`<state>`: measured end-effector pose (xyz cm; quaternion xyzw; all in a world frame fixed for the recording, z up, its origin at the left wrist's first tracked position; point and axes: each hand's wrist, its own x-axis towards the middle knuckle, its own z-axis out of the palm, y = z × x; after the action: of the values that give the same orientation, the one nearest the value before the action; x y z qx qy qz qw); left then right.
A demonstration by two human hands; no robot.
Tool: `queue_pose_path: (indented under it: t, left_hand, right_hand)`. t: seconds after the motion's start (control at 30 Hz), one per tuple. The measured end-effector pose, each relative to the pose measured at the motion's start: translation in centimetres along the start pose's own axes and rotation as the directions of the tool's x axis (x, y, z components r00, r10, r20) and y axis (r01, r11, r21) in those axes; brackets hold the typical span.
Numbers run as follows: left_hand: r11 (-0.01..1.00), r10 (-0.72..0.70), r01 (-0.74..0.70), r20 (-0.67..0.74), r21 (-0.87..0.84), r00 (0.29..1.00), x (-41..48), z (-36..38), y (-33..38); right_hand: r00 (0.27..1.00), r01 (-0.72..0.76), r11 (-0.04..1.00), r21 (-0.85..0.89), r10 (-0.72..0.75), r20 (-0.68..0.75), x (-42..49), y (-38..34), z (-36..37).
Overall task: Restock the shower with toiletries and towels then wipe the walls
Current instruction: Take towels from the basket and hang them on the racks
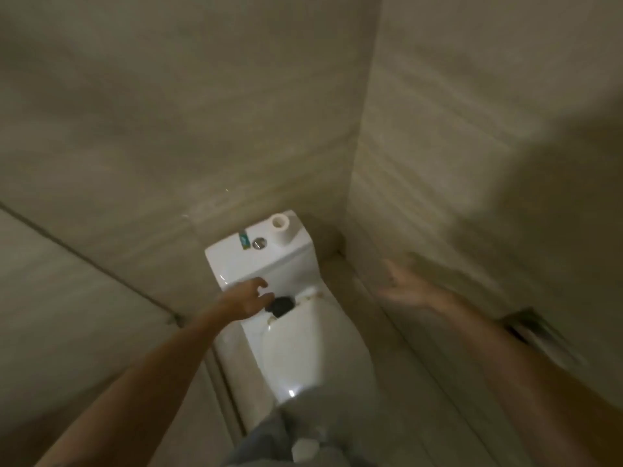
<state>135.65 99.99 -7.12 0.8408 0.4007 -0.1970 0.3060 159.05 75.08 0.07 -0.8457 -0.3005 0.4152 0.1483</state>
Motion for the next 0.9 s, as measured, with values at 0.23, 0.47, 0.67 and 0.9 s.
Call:
queue_pose_path:
  t: [0.23,0.47,0.67,0.9]
  left_hand:
    - [0.974,-0.151,0.181,0.199,-0.140,0.968,2.6,8.2,-11.5]
    - [0.989,-0.128,0.147,0.353,-0.028,0.927,4.1,12.5,-19.4]
    - [0.995,-0.103,0.092,0.472,0.047,0.876,2.9,13.5,-13.9]
    - [0.984,0.103,-0.168,0.575,0.061,0.811,0.9,17.2,-0.8]
  right_hand:
    - [0.944,-0.328,0.915,0.232,0.322,0.066,-2.5,6.3,11.8]
    - [0.826,-0.547,0.743,0.385,0.554,0.104,-9.6,10.4,21.9]
    - [0.683,-0.606,0.486,0.630,0.723,0.099,-17.8,13.0,31.0]
    - [0.503,-0.492,0.025,0.870,0.824,0.260,-25.6,13.9,42.7]
